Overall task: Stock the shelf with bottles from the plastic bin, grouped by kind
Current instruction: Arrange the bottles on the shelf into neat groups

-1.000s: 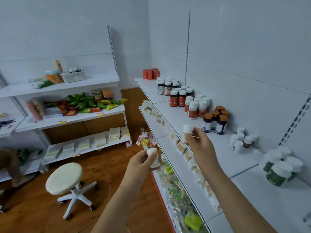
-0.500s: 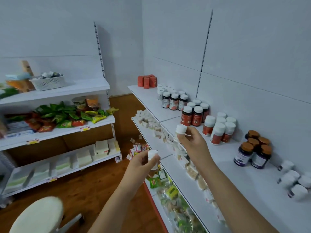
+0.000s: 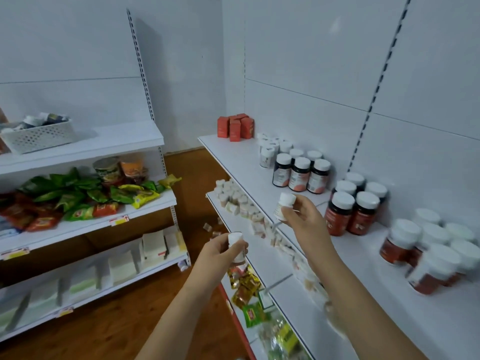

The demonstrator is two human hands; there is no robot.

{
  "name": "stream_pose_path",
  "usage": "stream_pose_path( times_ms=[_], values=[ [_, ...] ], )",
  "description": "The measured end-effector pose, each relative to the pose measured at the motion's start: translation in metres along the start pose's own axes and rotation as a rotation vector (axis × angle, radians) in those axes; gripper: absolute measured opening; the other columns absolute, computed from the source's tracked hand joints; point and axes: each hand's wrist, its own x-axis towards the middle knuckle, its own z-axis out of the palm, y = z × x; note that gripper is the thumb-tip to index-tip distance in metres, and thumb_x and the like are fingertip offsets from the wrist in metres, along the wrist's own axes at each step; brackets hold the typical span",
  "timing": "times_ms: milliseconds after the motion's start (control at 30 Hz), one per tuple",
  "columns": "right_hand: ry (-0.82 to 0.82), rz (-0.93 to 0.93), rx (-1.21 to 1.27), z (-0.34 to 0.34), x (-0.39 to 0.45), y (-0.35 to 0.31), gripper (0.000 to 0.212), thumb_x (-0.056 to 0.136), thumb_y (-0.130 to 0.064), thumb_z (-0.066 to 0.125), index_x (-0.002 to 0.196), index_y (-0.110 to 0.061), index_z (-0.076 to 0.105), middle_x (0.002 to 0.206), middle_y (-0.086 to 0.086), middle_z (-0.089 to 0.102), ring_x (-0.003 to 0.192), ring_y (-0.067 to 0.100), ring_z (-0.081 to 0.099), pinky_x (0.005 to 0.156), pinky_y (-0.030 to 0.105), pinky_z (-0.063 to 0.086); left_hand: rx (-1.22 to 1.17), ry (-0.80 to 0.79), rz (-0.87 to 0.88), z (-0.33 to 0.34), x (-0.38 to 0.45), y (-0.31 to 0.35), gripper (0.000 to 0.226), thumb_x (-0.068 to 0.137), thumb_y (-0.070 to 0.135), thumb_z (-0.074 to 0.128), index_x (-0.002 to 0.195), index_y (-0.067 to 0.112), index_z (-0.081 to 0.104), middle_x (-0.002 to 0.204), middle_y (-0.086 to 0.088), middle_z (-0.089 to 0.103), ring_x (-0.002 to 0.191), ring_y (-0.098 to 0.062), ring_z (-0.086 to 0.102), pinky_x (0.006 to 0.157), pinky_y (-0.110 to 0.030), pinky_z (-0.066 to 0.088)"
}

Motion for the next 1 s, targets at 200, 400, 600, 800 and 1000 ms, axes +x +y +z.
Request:
stream_pose_path(
  times_ms=[200,400,600,800,1000],
  values=[
    [-0.006,0.004,0.038,0.059,0.145,0.031,0.015,0.092,-0.022,0.065,0.099,-0.035,0.062,0.095,-0.015,0.071,0.096,0.007,0.067,0.096,0.045,0.053,0.051,0.001,-0.064,-0.031,0.157,0.011,0.018,0.094,0.022,0.064,0.112,0.025,0.064,0.103,-0.002,0.073,0.09,-0.012,0.07,0.067,-0.015,0.053],
    [-0.013,-0.006,-0.019,0.122,0.267,0.043,0.015,0.093,-0.025,0.064,0.107,-0.029,0.06,0.098,-0.016,0.068,0.095,0.0,0.064,0.088,0.026,0.051,0.193,0.027,-0.048,-0.068,0.283,0.024,0.017,0.095,0.027,0.064,0.103,0.04,0.06,0.099,0.005,0.071,0.093,-0.016,0.069,0.089,-0.035,0.056],
    [0.097,0.031,-0.067,0.164,0.354,0.067,0.013,0.095,-0.032,0.061,0.107,-0.028,0.06,0.098,-0.015,0.067,0.095,0.001,0.063,0.081,0.019,0.048,0.235,0.006,-0.041,-0.096,0.39,0.024,0.022,0.093,0.027,0.066,0.113,0.035,0.062,0.099,0.008,0.071,0.092,-0.014,0.069,0.084,-0.034,0.058],
    [0.279,0.096,-0.178,0.198,0.436,0.106,0.005,0.094,-0.033,0.06,0.097,-0.029,0.058,0.09,-0.011,0.066,0.086,0.005,0.062,0.076,0.024,0.049,0.336,-0.114,0.165,-0.108,0.528,0.019,0.027,0.089,0.029,0.07,0.114,0.036,0.063,0.104,0.018,0.069,0.097,0.0,0.063,0.077,-0.015,0.052],
    [0.479,0.147,-0.275,0.236,0.516,0.115,0.005,0.095,-0.016,0.054,0.097,-0.021,0.054,0.086,0.0,0.061,0.08,0.021,0.058,0.066,0.025,0.043,0.399,-0.275,0.274,-0.1,0.639,0.02,0.03,0.086,0.021,0.071,0.105,0.042,0.059,0.102,0.025,0.064,0.094,0.012,0.057,0.08,-0.009,0.046]
  ],
)
